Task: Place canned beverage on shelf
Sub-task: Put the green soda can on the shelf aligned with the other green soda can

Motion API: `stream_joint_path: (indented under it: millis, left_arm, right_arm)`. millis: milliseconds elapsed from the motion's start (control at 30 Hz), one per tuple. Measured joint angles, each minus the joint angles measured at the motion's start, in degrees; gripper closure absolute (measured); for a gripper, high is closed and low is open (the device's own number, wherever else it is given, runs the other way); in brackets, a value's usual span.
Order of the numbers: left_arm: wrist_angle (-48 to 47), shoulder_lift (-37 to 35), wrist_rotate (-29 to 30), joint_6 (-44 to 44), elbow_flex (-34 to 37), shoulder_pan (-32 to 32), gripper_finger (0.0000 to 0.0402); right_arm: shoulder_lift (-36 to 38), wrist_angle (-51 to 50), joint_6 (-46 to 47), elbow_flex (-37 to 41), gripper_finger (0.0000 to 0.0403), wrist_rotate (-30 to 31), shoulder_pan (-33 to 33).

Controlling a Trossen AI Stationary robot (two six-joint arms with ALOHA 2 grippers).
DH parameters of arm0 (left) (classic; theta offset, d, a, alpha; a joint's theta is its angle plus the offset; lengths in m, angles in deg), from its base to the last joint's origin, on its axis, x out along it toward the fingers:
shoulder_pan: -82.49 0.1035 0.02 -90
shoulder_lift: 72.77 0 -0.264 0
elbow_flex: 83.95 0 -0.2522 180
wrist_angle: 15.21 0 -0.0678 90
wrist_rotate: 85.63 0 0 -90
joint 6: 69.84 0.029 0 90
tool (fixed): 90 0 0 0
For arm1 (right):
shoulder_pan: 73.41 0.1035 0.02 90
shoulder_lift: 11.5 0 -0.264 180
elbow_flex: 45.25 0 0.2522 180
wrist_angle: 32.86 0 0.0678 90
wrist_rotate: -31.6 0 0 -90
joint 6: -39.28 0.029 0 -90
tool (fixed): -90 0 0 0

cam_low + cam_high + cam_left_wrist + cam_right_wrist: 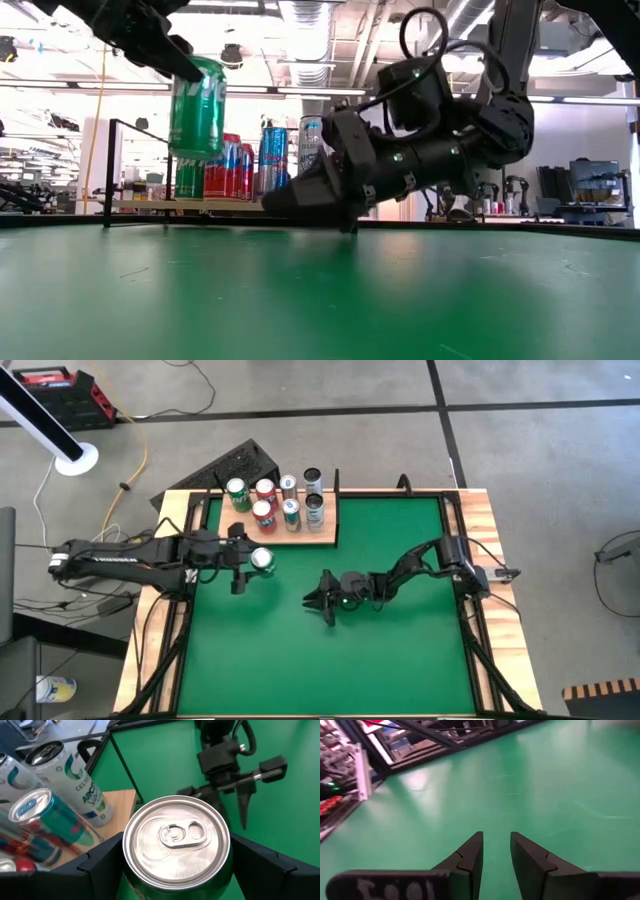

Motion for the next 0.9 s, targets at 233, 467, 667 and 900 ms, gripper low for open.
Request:
stream_joint_path:
  millis: [233, 467, 667, 900]
  left_arm:
    - [-5.3, -4.4, 0.2, 0.1, 0.0, 0.0, 0.0107]
    - [-6.6, -5.8, 0.3, 0.7, 0.0, 0.0, 0.0107]
    - [-7.0, -7.5, 7.9, 0.9, 0.0, 0.0, 0.0107]
    - [-8.9, -10.5, 11.2, 1.3, 0.0, 0.1, 0.0107]
  right_arm:
    - [0.0, 0.1, 0.6, -1.4, 0.0281, 8.5, 4.3]
    - [0.0, 0.2, 0.5, -2.8, 0.0281, 14.2, 6.0]
    - [0.1, 0.0, 0.4, -5.0, 0.0281, 14.3, 5.4]
    - [0.1, -3.3, 0.2, -6.5, 0.0281, 14.5, 5.4]
